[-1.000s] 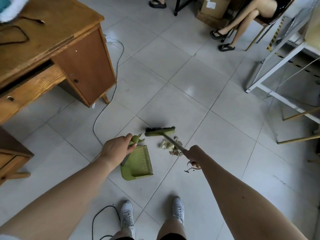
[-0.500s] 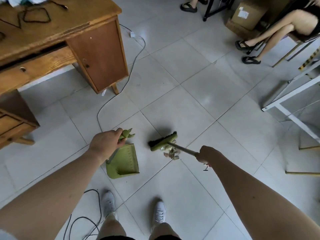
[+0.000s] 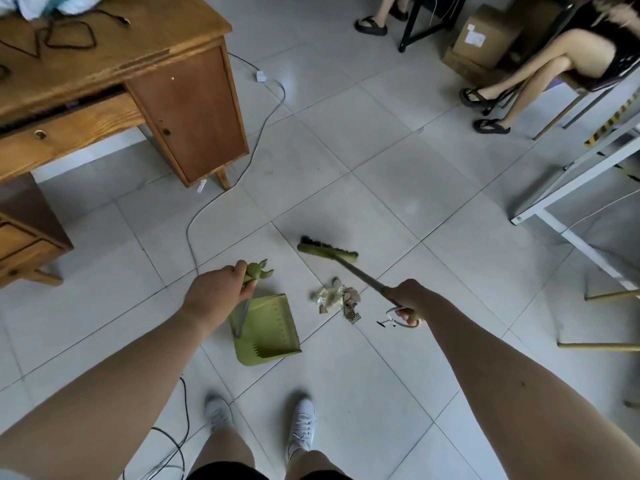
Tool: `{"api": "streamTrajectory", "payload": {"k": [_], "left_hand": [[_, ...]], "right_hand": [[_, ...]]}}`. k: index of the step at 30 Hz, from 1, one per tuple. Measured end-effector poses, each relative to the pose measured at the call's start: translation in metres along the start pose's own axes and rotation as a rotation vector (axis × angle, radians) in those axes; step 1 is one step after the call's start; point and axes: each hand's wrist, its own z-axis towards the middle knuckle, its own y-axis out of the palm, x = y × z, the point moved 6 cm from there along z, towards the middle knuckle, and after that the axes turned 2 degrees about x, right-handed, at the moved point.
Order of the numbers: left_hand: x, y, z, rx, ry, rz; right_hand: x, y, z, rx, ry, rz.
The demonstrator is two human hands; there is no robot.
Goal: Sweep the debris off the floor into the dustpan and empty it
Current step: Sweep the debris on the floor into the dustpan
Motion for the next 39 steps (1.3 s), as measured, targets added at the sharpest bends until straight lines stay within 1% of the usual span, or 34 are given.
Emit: {"api": "streamTrajectory", "payload": {"k": [3,5,7,10,15,20,23,27,31,39], "left_hand": [[0.013,0.003,0.002,-0.007,-0.001,-0.031],[0.024,0.01,0.004,-0.047,0.003,-0.077],[0.036,0.02,0.003,-0.109,0.006,-0.148],[0.052,0.03,0.002,-0.187,0.001,-0.231],[0.055,0.035,0.003,-0.15,0.039,-0.193],[0.039,0.04,-0.001,-0.179,-0.071,-0.297],[0.032,0.045,-0.004,-0.258,-0.096,-0.447],[0.02,0.05,0.001,-0.331,-0.095,-0.558],[0.01,0.059,0.004,-0.404,-0.1,-0.692],[-0.012,0.081,-0.003,-0.482,-0.106,-0.781]], "right_hand": [[0.013,0.006,-0.003,-0.055,0.095,0.246],[0.022,0.012,-0.004,-0.059,0.136,0.38],[0.027,0.018,-0.005,-0.046,0.164,0.427],[0.031,0.028,-0.003,-0.017,0.23,0.425],[0.035,0.057,0.003,-0.068,0.406,0.512],[0.023,0.099,0.007,-0.091,0.344,0.541],[0.01,0.113,0.009,-0.074,0.325,0.63],[-0.011,0.126,0.003,-0.06,0.315,0.645],[-0.023,0.14,-0.003,-0.079,0.317,0.577],[-0.023,0.171,-0.016,-0.128,0.328,0.515]]}}
